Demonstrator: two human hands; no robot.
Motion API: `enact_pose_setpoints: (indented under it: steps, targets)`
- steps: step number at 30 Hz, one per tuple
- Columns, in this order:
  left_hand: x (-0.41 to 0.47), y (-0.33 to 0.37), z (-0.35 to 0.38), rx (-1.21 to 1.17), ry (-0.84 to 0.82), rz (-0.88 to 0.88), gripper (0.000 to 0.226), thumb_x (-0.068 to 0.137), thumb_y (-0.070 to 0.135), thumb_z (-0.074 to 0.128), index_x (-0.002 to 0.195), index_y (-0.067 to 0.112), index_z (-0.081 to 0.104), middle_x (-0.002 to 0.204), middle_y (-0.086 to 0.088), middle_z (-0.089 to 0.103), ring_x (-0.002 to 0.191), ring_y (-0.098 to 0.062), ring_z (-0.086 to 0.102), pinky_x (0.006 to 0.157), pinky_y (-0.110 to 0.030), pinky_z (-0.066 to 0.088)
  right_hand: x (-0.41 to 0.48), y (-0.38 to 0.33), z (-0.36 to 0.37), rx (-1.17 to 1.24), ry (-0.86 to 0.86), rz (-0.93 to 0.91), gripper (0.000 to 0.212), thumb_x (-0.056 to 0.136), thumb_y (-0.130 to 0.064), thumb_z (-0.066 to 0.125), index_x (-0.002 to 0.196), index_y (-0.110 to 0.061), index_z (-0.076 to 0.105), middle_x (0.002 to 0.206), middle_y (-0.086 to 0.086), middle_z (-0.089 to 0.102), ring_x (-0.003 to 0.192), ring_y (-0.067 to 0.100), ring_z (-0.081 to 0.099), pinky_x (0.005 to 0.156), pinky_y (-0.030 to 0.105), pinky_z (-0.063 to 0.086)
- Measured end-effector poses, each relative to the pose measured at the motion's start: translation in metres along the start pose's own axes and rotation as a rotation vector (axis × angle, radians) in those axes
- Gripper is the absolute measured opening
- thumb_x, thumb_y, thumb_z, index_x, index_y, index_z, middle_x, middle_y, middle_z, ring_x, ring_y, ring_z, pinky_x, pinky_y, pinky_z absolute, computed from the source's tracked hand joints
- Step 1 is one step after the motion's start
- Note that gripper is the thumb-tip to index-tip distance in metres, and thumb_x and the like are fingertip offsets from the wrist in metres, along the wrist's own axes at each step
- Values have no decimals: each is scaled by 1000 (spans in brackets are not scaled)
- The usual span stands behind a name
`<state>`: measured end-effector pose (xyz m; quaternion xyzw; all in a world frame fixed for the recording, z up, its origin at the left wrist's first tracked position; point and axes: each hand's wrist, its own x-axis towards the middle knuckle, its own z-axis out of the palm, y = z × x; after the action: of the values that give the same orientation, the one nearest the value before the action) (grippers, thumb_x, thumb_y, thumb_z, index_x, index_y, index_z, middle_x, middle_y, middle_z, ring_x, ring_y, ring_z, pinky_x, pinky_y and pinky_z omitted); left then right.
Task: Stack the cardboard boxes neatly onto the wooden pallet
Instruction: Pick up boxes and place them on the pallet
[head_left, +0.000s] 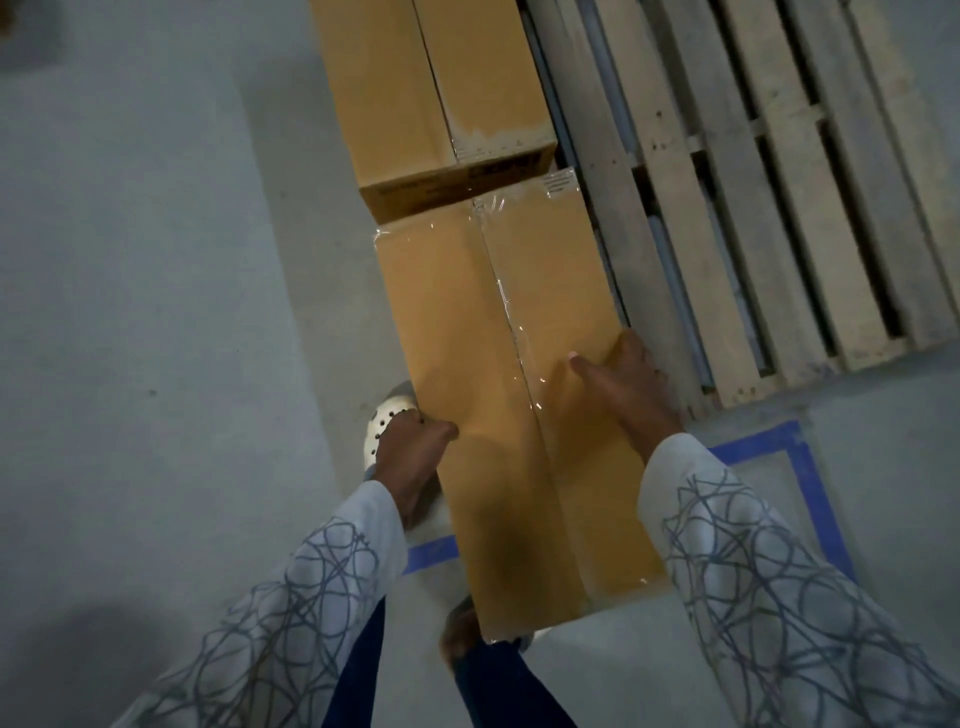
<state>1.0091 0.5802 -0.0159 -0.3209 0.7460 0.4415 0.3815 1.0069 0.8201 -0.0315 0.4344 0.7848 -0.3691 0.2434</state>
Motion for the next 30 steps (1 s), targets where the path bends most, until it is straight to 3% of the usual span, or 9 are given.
enact_pose_setpoints:
  steps: [2,4,6,9,16,19,23,30]
  targets:
    - [4,3,-1,-41,-18,-20,6,75,17,72,76,16,65,72,0,67,68,-21,61,62,-34,49,6,2,2,-1,-51,7,100,90,-58,70,165,-27,11,170,7,21,155,39,18,121,67,19]
    - [9,6,-5,-97,-3,-34,10,76,14,72,68,16,67,61,4,65,63,-19,61,59,-32,49,10,4,1,-6,-74,22,104,88,-59,71,165,-28,9,170,8,19,155,39,18,121,68,20]
    - [15,13,-7,-168,19,-4,13,83,9,69,83,21,73,75,6,73,69,-13,68,64,-32,57,11,1,-1,-10,-72,-1,103,89,-56,71,165,-27,7,171,8,19,155,39,19,121,68,19]
    - [22,30,-9,-279,-10,35,32,92,3,60,116,21,67,104,3,72,81,-10,65,65,-29,52,16,-9,0,31,-39,-72,100,91,-51,72,165,-23,12,169,9,22,153,39,26,120,64,26]
    - [40,47,-19,-272,-57,64,42,91,8,65,132,19,64,118,1,71,101,-20,68,74,-34,57,32,-35,4,56,22,-67,95,90,-51,73,164,-28,20,164,9,31,148,38,34,117,62,35]
    - [48,48,-25,-266,-61,84,57,87,13,69,142,25,58,130,0,68,110,-24,67,91,-46,60,37,-46,5,18,4,-106,92,92,-51,72,164,-36,15,165,9,28,149,39,32,116,64,35]
    - [47,58,-31,-233,-77,47,86,68,32,71,150,31,49,141,3,61,119,-28,63,100,-52,56,39,-52,6,12,-12,-99,92,92,-50,72,163,-42,14,166,9,24,149,40,31,114,66,36]
    - [53,68,-31,-233,-111,60,71,81,25,72,149,28,51,136,3,65,115,-24,66,98,-49,58,43,-52,4,36,4,-81,88,94,-46,71,163,-41,17,166,10,25,149,40,32,116,62,36]
